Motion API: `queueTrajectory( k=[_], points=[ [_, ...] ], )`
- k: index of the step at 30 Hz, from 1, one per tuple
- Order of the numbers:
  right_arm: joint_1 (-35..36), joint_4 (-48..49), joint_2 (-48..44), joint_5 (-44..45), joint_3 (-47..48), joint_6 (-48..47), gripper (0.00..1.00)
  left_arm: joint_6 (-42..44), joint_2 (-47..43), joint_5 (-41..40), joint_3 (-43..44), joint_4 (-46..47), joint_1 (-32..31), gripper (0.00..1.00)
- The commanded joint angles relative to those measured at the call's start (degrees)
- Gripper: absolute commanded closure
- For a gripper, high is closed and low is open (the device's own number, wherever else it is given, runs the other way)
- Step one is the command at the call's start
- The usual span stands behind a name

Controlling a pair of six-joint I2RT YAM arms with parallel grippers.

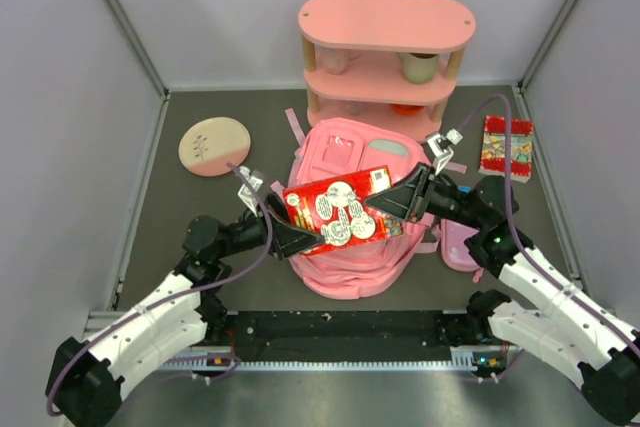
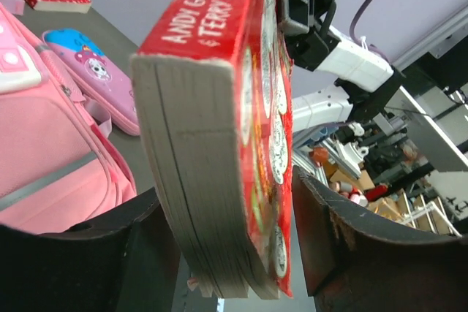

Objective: Pack the student bag
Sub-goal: Place the book in the student bag.

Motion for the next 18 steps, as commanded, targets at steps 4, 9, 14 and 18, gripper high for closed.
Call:
queueTrajectory(
  k=[4, 9, 14, 18],
  points=[
    [-0.52, 4.41, -2.64, 1.59, 0.27, 0.36, 1.0, -0.85, -6.6, -13.03, -2.85, 3.66, 0.31, 0.38],
    [-0.61, 6.96, -2.82, 1.68, -1.67, 2.21, 1.0, -1.38, -6.09, -12.71, -3.03, 4.02, 0.23, 0.43],
    [-0.61, 10.03, -1.42, 0.53, -2.28, 3.87, 1.0, -3.22, -4.41, -11.74, -3.65, 7.79, 0.23, 0.42],
    [-0.52, 10.39, -1.59, 0.53, -2.81, 4.23, 1.0, -3.58, -3.62, -11.91, -3.47, 8.85, 0.23, 0.55]
  ],
)
